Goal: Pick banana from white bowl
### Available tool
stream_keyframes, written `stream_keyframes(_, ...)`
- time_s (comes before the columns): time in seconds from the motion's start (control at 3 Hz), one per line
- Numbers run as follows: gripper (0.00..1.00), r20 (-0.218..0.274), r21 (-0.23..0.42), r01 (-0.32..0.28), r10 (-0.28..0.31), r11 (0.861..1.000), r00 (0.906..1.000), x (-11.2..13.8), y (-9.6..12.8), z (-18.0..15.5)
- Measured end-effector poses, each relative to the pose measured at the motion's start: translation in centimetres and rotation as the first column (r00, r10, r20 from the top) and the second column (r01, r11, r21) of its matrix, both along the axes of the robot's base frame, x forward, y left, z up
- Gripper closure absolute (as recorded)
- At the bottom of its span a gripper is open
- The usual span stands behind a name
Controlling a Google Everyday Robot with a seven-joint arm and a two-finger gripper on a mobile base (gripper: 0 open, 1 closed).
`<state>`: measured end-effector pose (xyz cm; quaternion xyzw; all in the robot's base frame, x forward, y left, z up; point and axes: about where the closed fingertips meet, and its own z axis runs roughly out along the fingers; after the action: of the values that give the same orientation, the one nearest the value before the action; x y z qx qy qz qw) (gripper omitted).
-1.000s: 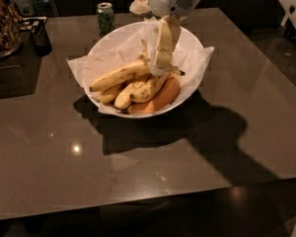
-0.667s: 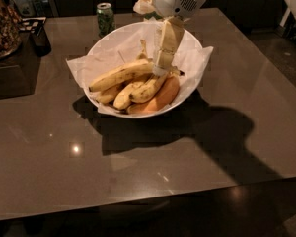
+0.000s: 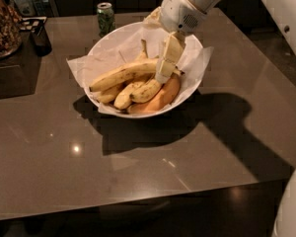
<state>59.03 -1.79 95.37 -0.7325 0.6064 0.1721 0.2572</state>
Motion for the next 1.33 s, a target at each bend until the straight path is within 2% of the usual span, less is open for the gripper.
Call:
stream_keyframes(0.33,0.00,-0.052,0.017,0.011,-0.010,1.000,0.9986,0.53,-0.06,-2.26)
stream_keyframes(0.67,0.19,-0.052,0.017,0.011,-0.010,1.000,0.9986,0.56,-0.03,-2.31)
stream_keyframes(1.33,0.66,-0.052,0.017,0.011,-0.010,1.000,0.9986,0.56,-0.03,-2.31)
